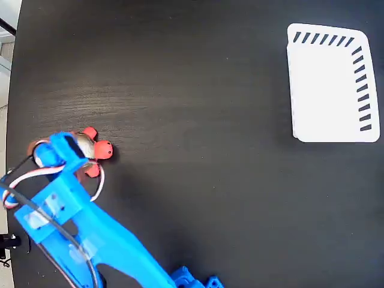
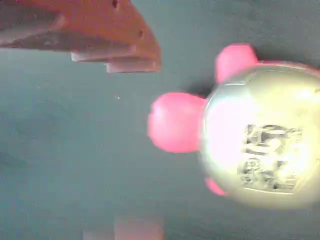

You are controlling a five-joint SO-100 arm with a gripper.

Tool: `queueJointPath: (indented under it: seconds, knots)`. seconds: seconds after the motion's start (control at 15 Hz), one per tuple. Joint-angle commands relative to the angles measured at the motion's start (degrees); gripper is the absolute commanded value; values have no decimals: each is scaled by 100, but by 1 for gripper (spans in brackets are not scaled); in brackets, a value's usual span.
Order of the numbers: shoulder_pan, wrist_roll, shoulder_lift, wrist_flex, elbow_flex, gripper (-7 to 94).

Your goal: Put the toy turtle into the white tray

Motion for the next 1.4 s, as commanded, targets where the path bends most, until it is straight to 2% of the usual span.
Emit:
queueJointPath:
  seconds: [0.0,0.13,0.27,0.33,0.93,1.33]
  knots:
    - [-281,79,132,62,-290,49]
    - [-580,185,-9,79,-246,54]
    - [-633,290,-404,88,-431,63]
    - [-615,281,-527,88,-483,73]
    - [-439,343,-1679,79,-923,73]
    - [-246,457,-2136,-422,-940,73]
